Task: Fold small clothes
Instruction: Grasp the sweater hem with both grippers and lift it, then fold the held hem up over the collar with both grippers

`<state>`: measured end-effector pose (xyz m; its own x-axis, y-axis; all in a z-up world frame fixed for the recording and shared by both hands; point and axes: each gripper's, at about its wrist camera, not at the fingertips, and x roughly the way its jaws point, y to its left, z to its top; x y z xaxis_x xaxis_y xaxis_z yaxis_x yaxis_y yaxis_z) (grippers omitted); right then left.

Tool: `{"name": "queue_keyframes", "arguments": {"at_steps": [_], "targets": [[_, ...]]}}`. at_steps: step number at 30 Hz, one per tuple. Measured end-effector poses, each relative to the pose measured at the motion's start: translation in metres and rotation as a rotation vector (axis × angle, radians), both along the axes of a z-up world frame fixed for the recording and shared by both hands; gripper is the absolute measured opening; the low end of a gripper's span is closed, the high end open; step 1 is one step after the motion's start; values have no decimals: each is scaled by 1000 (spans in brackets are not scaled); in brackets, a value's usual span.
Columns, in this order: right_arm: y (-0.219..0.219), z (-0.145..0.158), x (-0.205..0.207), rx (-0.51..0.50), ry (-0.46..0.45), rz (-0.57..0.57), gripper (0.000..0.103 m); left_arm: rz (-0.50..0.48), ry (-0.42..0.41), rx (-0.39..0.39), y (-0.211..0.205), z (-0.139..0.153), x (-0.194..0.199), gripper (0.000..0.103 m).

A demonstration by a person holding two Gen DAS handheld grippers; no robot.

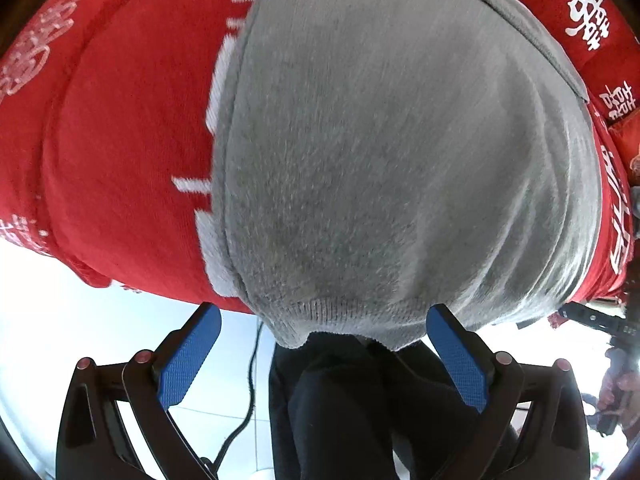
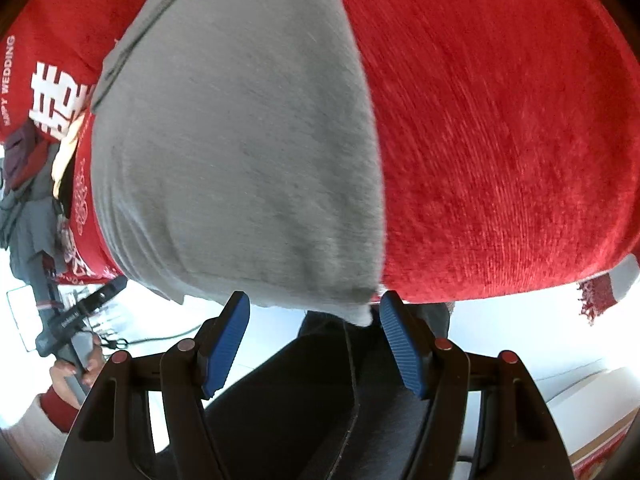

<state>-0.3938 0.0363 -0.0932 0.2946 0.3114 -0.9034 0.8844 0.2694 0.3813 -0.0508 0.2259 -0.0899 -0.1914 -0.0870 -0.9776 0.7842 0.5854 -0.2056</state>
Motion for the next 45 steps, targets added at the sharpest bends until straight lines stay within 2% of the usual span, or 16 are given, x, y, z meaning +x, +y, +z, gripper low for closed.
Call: {"name": "queue_keyframes", "arguments": {"at_steps": [4,12,14,15,16,17,19,23,31,40,45], "targets": [[1,-20,-4,48,-47,31,72,-11,34,-19,2,-13,1,103],[8,-35,9,118,-179,81,73,1,68,-40,1,-27,-3,101],[9,-35,11,140,-201,70,73,12,74,-25,3,-30,-5,81],[10,-35,10,151,-209,54,65,17,89,-22,6,-32,-7,73],[9,-34,8,169,-219,17,32,23,116,-26,9,-31,-6,57],[8,-34,7,185,-219,-25,13,21,142,-33,11,-31,-6,38],[7,-33,4,207,-240,-79,10,8,205,-57,16,-34,-11,14],[10,-15,9,225,-335,-128,10,23,275,-114,18,-23,-6,14],[-8,35,21,211,-500,-267,10,43,351,-278,-3,35,26,14],[-58,93,56,100,-688,-375,10,41,288,-459,-57,102,79,14],[-107,112,77,55,-774,-396,10,75,242,-513,-102,120,101,14]]}}
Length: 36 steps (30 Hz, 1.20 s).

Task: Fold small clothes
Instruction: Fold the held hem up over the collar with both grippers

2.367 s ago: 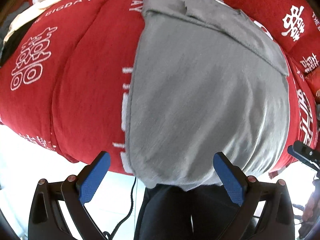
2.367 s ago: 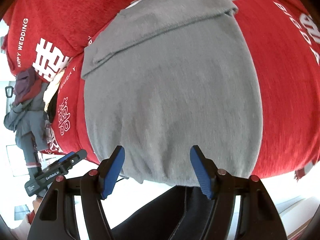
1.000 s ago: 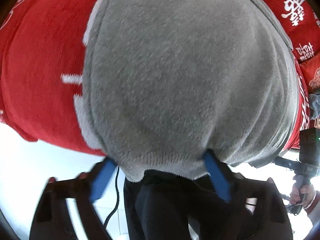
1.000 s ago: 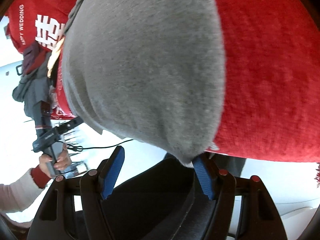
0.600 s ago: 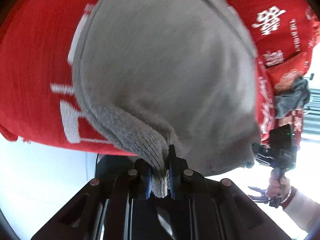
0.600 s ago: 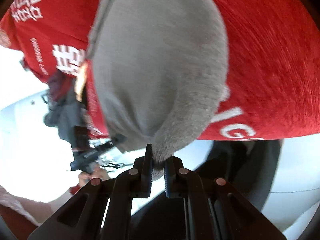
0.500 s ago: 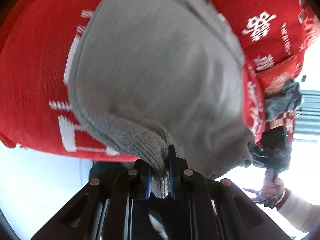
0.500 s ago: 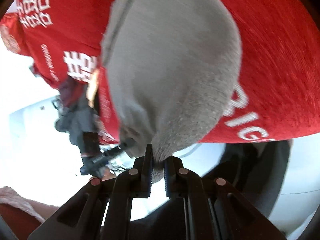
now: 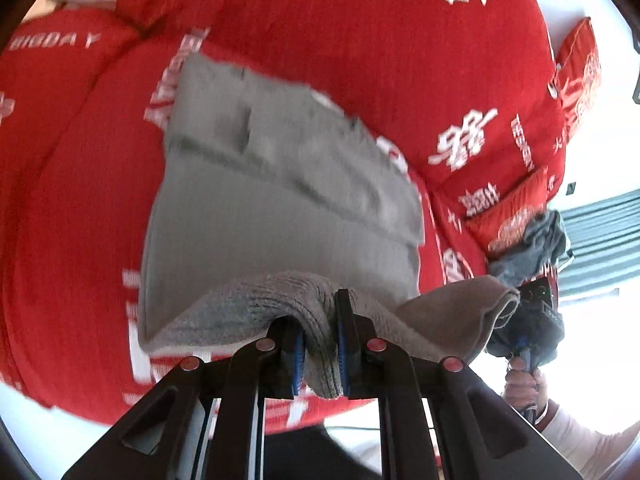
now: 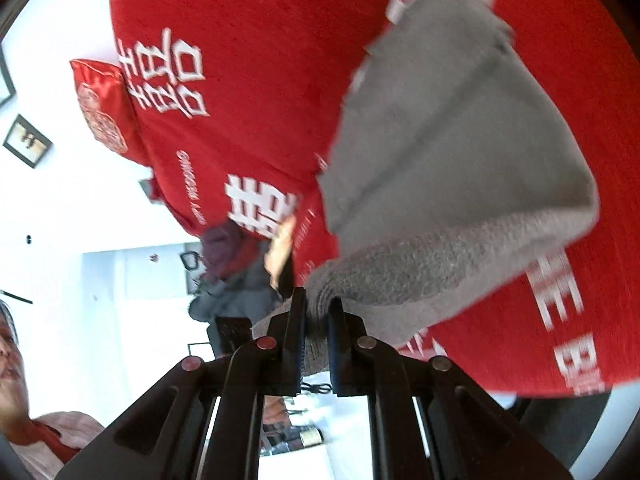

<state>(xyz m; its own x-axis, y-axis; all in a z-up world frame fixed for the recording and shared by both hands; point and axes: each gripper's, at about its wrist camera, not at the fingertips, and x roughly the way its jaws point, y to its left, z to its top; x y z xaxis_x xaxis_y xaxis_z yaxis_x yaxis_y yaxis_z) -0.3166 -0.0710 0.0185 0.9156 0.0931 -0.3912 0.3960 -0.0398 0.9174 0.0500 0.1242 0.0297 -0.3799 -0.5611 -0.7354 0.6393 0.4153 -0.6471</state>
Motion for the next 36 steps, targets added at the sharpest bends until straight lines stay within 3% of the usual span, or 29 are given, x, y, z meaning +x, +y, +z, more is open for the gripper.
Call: {"name": "queue_keyframes", "arguments": {"at_steps": [6,11,15,22,24,26,28,30,32,33,34,36], "targets": [[-74,6,35,-29,-27,-5,10,59,-63,-33,-60,16,32,14],[-137,-9,52,-13,-22,-23,10,88,-118,-22,-121,7,55,14],[-179,-36,64,20,2,-31,10,106,-173,39,-166,-22,71,14],[-230,-110,60,155,82,-141,9,129,-260,237,-208,-85,83,15],[-239,-121,61,167,122,-133,9,150,-252,283,-211,-92,88,28],[-246,-123,64,158,159,-109,9,175,-280,297,-211,-87,91,54],[-250,-118,67,140,194,-86,12,200,-322,289,-209,-75,93,65],[-253,-110,71,100,257,-46,13,212,-346,284,-206,-65,96,65],[-255,-93,81,-1,359,34,21,211,-385,293,-203,-56,96,65],[-256,-87,85,-39,392,60,29,201,-401,297,-201,-51,95,65],[-255,-77,93,-106,454,109,50,193,-410,298,-201,-48,95,65],[-253,-67,105,-192,522,167,63,163,-442,298,-198,-41,90,65]]}}
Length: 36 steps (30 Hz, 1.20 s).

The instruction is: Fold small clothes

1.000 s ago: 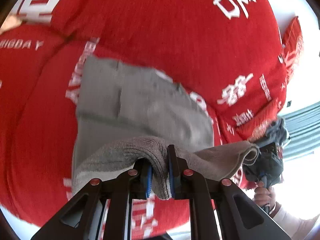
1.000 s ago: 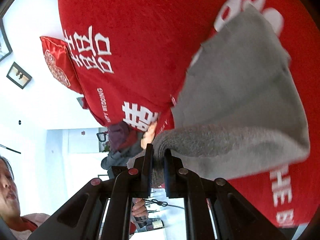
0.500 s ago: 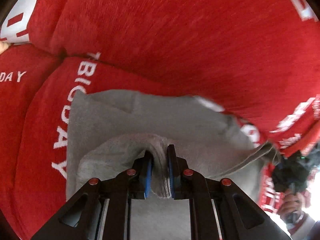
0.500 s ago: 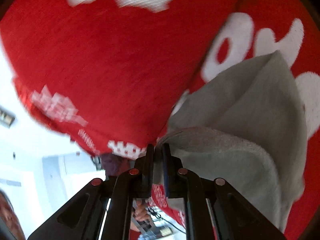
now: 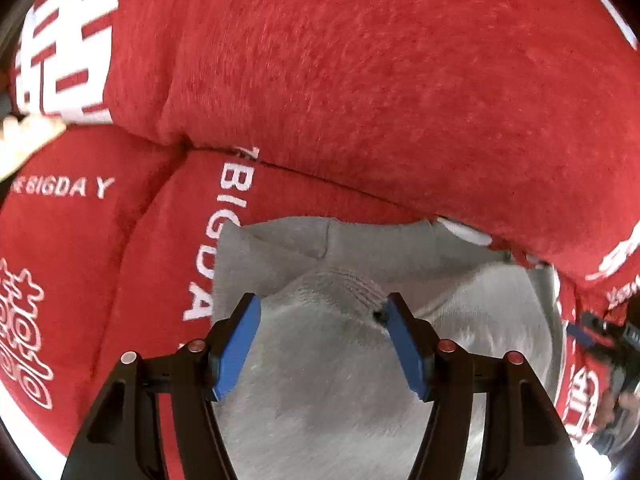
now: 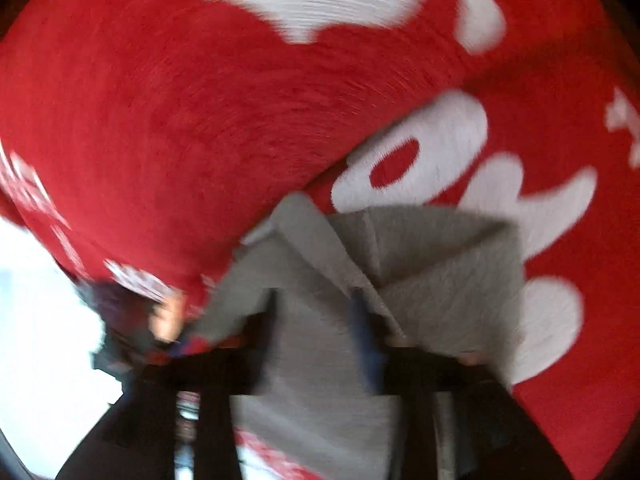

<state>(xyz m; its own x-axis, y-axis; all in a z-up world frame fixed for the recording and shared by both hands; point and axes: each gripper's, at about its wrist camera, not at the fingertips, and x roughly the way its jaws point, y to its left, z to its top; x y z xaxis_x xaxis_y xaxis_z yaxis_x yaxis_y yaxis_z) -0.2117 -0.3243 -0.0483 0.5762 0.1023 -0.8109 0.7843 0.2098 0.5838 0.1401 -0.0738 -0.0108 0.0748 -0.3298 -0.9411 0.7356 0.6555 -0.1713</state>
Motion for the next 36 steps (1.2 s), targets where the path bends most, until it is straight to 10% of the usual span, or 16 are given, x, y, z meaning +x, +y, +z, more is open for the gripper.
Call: {"name": "queue_keyframes", "arguments": {"at_steps": [8,10,11,29,36], "targets": [[-2,-20,30,-72,202,141,58,-85,45,21,10,-2,-19,65],[-5,-33,30,-30,187,137,8,-102,73,43,4,-14,-27,65],[-6,-38,30,-23,196,136,7,-114,79,54,0,-20,-31,65],[-15,-42,13,-48,229,123,7,33,-78,127,-50,-49,10,65],[-5,-20,-8,-24,212,95,29,52,-71,159,-18,-30,4,65]]}}
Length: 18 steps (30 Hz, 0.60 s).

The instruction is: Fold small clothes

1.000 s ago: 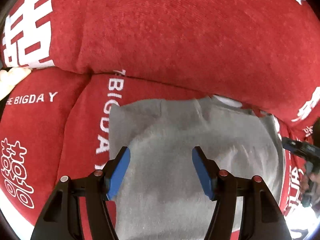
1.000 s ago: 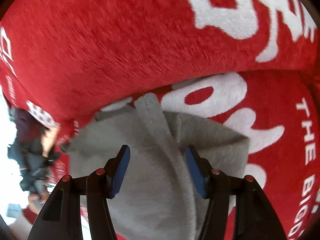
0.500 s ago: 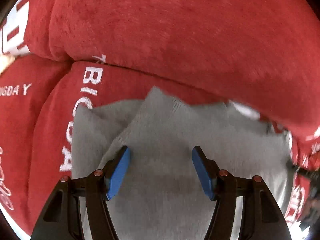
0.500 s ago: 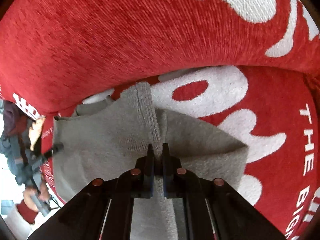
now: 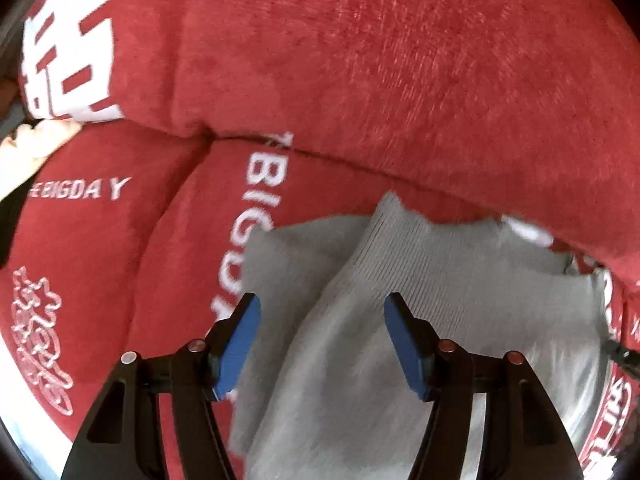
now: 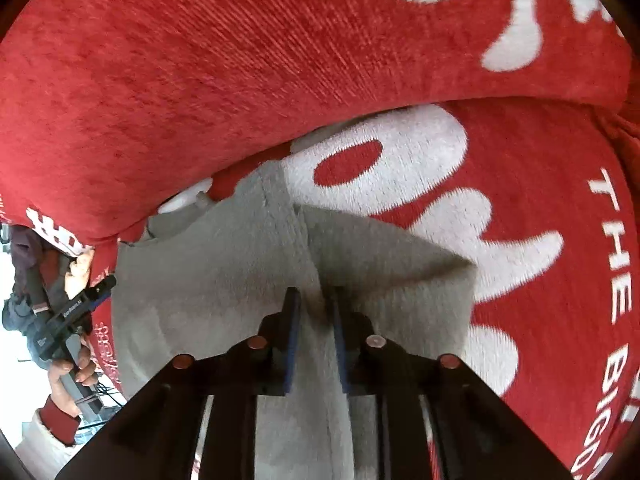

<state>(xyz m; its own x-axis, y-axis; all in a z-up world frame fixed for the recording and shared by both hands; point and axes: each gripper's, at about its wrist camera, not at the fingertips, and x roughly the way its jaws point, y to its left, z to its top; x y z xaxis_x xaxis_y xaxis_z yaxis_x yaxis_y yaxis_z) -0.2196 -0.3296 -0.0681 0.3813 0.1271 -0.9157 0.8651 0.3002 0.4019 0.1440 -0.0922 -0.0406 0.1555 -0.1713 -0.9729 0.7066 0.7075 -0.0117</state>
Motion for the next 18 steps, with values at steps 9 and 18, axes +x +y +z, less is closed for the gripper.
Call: {"name": "queue_keyframes", "arguments": {"at_steps": [9,18], "targets": [[45,20,-13,36,-49,-53,45,-46,71,68,71,15,-37,65],[115,24,-24,127,-116,-62,50,-73,192,88,130,-2,-54,65]]}}
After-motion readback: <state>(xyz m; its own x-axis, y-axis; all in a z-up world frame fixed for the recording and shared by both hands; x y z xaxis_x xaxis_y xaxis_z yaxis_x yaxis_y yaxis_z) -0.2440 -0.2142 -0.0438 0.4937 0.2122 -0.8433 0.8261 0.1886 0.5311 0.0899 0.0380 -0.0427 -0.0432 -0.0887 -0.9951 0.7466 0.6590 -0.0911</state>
